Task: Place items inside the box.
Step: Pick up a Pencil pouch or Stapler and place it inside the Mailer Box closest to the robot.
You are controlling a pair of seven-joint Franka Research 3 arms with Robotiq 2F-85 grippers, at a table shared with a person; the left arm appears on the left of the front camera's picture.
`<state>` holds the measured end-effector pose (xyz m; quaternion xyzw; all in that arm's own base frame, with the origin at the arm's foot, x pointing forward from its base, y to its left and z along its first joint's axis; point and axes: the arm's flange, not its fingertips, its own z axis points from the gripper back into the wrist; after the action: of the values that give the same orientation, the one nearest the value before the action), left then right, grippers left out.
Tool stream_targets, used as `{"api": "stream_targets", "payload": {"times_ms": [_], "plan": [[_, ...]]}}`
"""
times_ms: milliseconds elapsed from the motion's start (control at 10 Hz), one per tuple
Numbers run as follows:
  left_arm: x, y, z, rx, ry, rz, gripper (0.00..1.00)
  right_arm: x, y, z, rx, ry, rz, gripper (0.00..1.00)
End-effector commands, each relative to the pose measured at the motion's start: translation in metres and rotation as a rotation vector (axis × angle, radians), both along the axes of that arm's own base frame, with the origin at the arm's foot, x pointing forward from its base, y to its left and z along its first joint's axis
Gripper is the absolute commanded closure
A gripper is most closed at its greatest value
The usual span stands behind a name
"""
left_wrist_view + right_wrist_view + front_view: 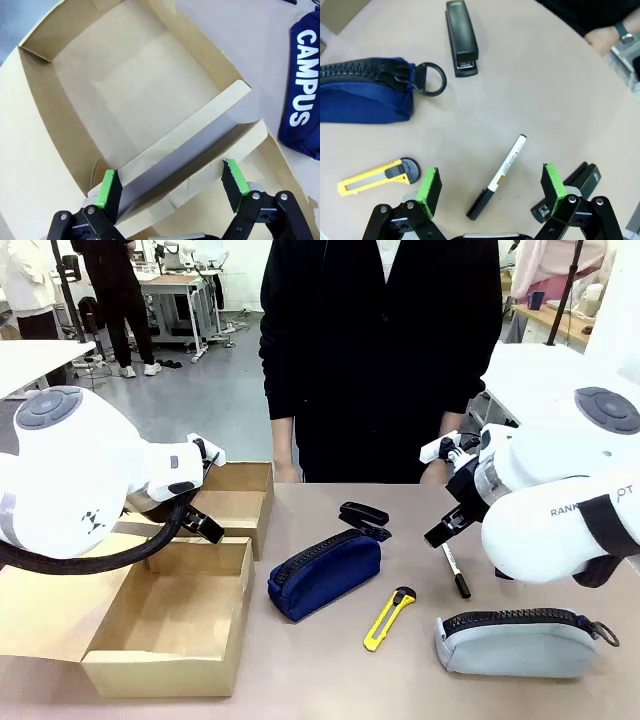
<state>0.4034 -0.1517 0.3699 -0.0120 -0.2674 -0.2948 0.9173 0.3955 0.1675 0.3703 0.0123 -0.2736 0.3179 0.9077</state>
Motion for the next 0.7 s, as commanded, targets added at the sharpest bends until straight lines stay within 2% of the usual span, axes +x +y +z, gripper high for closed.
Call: {"api": "stream_targets", "payload": {"times_ms": [0, 600], "plan": [[0.0, 0.0, 0.0, 0.0, 0.0, 0.0, 0.0, 0.0, 0.0, 0.0, 0.0, 0.0, 0.0, 0.0], [0.0, 0.0, 0.0, 0.0, 0.0, 0.0, 0.0, 0.0, 0.0, 0.0, 0.0, 0.0, 0.0, 0.0]]}}
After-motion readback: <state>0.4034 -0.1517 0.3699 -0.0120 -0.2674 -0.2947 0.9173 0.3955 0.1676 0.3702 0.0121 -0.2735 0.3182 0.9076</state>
